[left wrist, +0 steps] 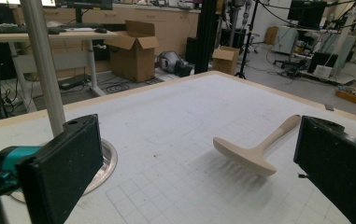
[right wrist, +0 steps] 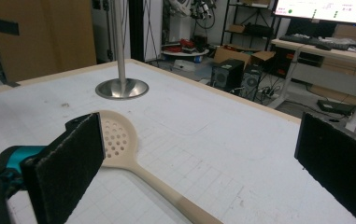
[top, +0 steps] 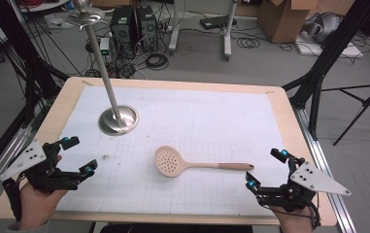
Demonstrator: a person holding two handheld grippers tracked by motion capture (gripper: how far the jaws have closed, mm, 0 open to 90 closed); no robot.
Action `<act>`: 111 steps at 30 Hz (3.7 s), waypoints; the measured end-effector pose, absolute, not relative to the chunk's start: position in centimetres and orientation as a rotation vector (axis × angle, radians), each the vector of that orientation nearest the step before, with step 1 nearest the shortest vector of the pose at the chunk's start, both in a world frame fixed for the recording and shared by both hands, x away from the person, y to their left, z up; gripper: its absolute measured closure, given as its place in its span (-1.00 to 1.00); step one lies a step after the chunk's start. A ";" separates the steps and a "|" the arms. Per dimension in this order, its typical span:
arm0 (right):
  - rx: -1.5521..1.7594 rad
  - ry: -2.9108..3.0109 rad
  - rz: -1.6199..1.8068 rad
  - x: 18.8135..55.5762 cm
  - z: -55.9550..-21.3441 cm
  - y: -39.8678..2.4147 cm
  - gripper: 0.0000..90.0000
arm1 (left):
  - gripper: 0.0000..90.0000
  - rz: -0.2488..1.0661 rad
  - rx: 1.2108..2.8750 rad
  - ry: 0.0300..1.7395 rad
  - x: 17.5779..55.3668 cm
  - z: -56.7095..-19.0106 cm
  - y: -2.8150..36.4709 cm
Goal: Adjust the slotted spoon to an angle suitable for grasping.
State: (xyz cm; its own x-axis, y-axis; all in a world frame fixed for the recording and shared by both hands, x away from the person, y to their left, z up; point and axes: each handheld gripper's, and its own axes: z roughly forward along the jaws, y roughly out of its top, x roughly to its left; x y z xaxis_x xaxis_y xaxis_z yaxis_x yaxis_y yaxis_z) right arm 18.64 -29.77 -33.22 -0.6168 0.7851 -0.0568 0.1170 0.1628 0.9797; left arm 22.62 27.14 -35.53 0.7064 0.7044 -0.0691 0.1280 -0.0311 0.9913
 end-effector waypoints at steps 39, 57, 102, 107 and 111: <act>0.905 2.260 1.433 23.5 -38.7 -28.4 0.99 | -0.96 0.545 1.566 0.748 21.3 -36.3 28.3; 1.081 2.311 1.242 25.8 -41.9 -28.1 0.99 | -0.96 0.544 1.582 0.761 21.0 -36.7 28.4; 1.065 2.286 1.022 29.1 -44.9 -26.3 0.99 | -0.96 0.539 1.598 0.783 21.0 -37.3 28.3; 1.071 2.284 1.019 29.8 -44.9 -26.0 1.00 | -0.96 0.540 1.595 0.780 20.9 -37.2 28.4; 1.068 2.281 1.038 29.7 -44.7 -25.9 1.00 | -0.96 0.540 1.595 0.780 20.9 -37.2 28.4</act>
State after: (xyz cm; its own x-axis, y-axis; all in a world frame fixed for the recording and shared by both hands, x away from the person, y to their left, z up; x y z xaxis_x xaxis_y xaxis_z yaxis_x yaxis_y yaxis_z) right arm 29.69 -25.91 -44.70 -0.6201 0.7827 -0.0537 0.4736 0.4281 0.7697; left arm 20.88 28.44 -37.25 0.6651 0.7421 -0.0827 0.1832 -0.0548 0.9815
